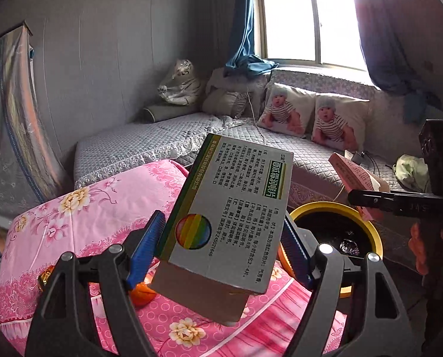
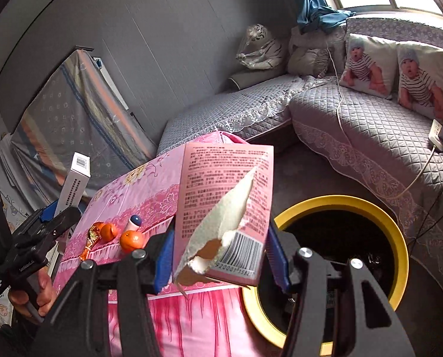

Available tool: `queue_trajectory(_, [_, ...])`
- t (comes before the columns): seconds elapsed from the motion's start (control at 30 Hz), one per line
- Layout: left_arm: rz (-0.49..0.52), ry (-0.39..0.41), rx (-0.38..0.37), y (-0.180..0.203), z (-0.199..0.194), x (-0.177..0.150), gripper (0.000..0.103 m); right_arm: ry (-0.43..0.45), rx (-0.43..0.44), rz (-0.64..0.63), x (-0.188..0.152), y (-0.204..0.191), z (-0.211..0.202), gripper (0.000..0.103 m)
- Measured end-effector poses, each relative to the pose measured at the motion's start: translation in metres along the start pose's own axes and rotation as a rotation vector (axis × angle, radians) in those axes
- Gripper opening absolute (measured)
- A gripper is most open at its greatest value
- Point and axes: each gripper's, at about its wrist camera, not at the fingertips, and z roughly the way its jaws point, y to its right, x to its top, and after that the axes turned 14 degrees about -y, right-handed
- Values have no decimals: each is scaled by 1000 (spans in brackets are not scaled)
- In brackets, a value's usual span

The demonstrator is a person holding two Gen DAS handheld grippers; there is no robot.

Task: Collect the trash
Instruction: 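Carry the medicine box and tissue pack over the bin and release both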

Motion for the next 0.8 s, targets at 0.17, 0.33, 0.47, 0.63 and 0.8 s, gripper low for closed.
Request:
queue_trajectory(0.17, [50,14,-7,35,10,8,72,-10,-42,65,-4,31,11,51])
queue_trajectory(0.33, [92,16,-21,61,22,13,72,-38,-86,110,-15,56,24,51])
queue_trajectory(0.47, [126,11,-38,74,33,17,72,-76,-100,153,-26,74,38,51])
queue_trajectory(0.63, [149,-16,-48,90,54,19,73,-106,-120,210,-37,97,48,52])
queue_trajectory(0.8, [155,-59,-71,110,86,21,73,-131,-121,269,-44,119,55,52])
